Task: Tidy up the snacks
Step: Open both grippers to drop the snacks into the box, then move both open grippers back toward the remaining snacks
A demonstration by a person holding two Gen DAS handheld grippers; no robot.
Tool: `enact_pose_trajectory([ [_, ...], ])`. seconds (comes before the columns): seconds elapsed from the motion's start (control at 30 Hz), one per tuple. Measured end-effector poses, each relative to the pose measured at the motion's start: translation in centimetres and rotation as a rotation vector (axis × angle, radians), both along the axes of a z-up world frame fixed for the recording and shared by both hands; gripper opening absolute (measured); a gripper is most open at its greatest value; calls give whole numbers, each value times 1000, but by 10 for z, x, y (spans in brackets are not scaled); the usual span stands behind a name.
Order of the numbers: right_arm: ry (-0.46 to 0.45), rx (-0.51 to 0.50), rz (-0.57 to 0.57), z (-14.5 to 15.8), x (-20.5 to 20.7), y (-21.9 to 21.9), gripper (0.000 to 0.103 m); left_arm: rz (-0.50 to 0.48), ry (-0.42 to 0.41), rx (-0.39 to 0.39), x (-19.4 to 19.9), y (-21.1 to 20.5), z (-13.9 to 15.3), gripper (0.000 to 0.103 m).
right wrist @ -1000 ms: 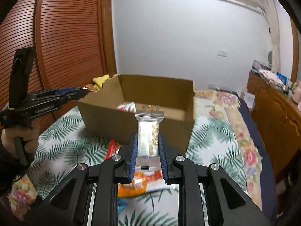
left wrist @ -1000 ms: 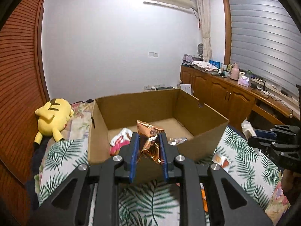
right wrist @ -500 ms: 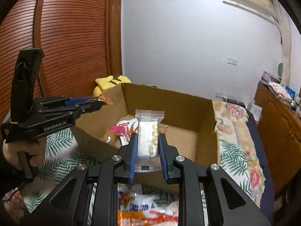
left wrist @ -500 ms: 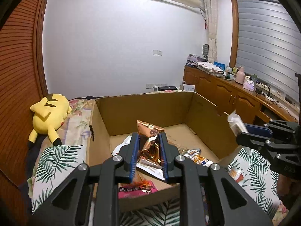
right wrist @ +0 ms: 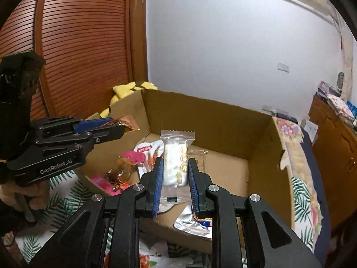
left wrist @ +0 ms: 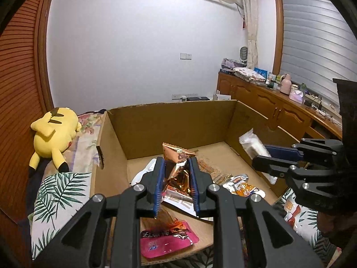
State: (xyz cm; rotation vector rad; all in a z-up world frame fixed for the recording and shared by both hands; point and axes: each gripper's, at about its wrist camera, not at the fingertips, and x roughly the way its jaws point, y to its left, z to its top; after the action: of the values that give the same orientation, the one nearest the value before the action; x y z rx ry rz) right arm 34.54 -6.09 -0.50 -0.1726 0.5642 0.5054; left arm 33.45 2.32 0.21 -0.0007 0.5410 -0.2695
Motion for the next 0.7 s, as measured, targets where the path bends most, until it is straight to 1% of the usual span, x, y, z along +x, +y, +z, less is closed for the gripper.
enact_pose_trajectory([
  [0.07,14,6,1,-3,6,0,20,1,7,4,2,-1,-1,20],
  [0.3,49,28,0,-9,11,-2,22,4,27,9,6,-2,-2,30],
  [0.4,53,33,-6,-9,11,-3,25,6,29,14,4,-4,-2,34],
  [0.43,56,39,-6,-9,12,-4,29,6,28,16,4,-5,-2,35],
  [0.53,55,44,-8,-9,11,-5,34,6,25,25,-1,-6,-2,38],
  [0.63,44,49,-13,-7,4,-7,34,3,19,27,-8,-6,0,38],
  [0.7,27,54,-17,-2,-7,-10,34,0,12,26,-17,-7,4,38],
])
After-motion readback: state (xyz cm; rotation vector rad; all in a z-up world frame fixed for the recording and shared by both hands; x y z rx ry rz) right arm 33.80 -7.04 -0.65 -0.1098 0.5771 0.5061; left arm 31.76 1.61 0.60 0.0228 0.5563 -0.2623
